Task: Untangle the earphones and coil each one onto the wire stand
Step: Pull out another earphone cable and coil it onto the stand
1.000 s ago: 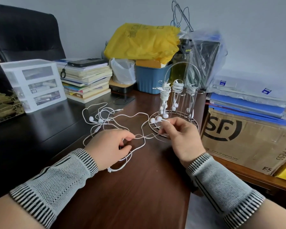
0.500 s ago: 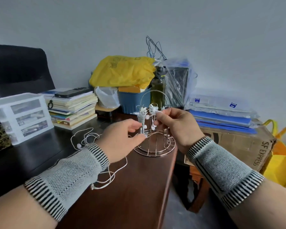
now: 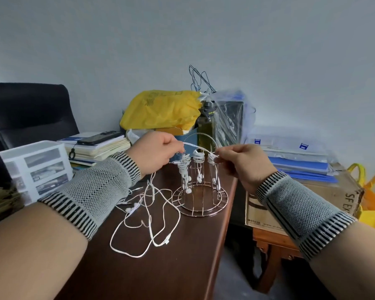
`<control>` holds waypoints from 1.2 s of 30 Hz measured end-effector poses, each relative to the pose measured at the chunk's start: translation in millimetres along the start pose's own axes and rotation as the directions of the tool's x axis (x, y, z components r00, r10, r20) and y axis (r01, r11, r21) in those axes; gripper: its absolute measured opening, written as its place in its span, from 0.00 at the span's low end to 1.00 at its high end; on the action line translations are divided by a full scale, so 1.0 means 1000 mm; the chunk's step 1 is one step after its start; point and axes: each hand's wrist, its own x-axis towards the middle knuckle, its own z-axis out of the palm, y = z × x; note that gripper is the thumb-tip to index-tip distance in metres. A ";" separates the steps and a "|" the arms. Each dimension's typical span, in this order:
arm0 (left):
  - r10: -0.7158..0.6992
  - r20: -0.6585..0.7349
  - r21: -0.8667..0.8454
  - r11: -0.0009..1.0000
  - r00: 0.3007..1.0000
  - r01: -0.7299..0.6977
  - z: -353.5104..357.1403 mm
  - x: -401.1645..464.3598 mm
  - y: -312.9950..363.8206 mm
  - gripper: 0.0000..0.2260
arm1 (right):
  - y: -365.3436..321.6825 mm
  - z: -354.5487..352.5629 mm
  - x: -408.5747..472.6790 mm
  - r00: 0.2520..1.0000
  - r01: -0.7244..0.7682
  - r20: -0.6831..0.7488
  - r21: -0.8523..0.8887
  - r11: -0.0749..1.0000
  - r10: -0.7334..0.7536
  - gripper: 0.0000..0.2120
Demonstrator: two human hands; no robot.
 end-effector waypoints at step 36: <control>-0.043 0.067 0.152 0.988 0.997 0.033 0.027 -0.022 -0.026 0.15 | -0.005 0.029 0.047 0.890 0.454 0.437 -0.875 0.166 -0.133 0.19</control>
